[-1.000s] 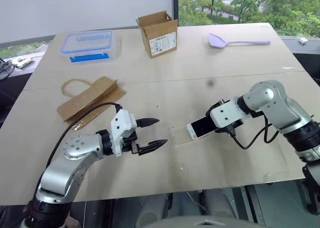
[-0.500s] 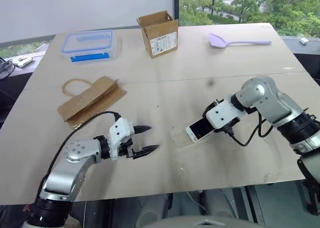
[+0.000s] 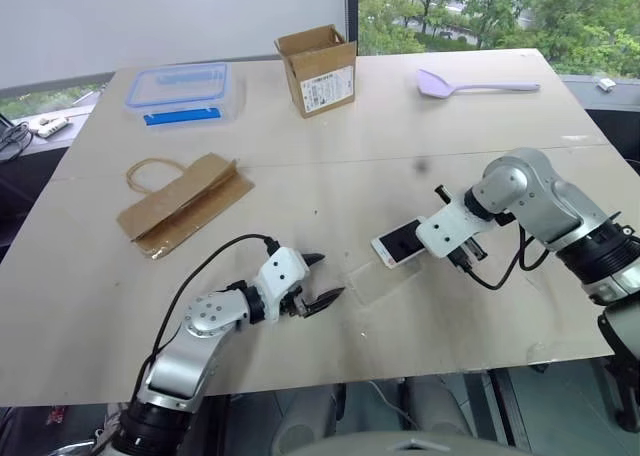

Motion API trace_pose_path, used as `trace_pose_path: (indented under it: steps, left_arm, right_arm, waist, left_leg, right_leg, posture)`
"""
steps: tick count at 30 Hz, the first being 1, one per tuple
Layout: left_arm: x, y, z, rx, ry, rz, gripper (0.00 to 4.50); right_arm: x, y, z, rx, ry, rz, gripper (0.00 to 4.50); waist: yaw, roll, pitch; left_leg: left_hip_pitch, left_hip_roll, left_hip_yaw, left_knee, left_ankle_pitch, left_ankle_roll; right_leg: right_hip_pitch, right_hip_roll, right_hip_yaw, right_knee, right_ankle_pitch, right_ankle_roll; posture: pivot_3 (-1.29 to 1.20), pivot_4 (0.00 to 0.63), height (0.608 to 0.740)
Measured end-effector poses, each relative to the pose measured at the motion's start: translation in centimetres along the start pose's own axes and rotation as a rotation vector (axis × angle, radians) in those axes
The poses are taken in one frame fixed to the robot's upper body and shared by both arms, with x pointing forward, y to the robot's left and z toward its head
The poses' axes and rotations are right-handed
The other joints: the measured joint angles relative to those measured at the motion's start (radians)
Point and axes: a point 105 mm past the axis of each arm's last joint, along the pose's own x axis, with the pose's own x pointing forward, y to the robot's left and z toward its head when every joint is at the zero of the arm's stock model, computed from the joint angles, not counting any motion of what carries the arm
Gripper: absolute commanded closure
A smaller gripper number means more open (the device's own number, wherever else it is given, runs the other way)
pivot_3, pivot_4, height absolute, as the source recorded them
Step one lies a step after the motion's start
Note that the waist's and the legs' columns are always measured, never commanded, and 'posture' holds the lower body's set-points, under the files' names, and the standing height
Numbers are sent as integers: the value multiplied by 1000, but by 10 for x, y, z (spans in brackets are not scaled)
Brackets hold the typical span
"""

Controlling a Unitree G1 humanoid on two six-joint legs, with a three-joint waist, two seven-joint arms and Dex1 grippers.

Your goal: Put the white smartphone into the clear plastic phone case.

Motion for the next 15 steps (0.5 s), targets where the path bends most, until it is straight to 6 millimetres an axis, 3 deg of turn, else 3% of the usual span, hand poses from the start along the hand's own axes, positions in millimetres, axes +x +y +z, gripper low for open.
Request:
trace_pose_path:
  steps: [5, 8, 11, 15]
  left_arm:
    - [3, 0, 1, 4, -6, -1, 726]
    - [6, 3, 2, 6, -11, 3, 726]
    - [9, 9, 2, 8, -19, 15, 726]
    - [16, 21, 4, 14, -38, 40, 726]
  right_arm:
    - [-1, 2, 17, 49, -99, -30, 4474]
    - [-4, 3, 26, 128, -190, -49, 3512]
    - [-17, 2, 34, 194, -271, -83, 2139]
    - [-37, -3, 29, 281, -292, -195, 401]
  waist:
    - [7, 0, 0]
    - [12, 0, 0]
    - [16, 0, 0]
    - [23, 0, 0]
  left_leg:
    - [-1, -1, 0, 0, 0, 0]
    - [-1, -2, -1, 1, 0, 0]
    - [0, -2, -1, 1, 0, 0]
    - [0, -2, -1, 1, 0, 0]
  right_leg:
    - [-1, -1, 0, 1, 0, 0]
    - [-1, -2, -1, 1, 0, 0]
    - [-1, -3, -1, 2, 0, 0]
    - [0, -3, -1, 2, 0, 0]
  posture:
    - [0, 150, 740]
    - [0, 150, 740]
    - [0, 150, 740]
    - [0, 150, 740]
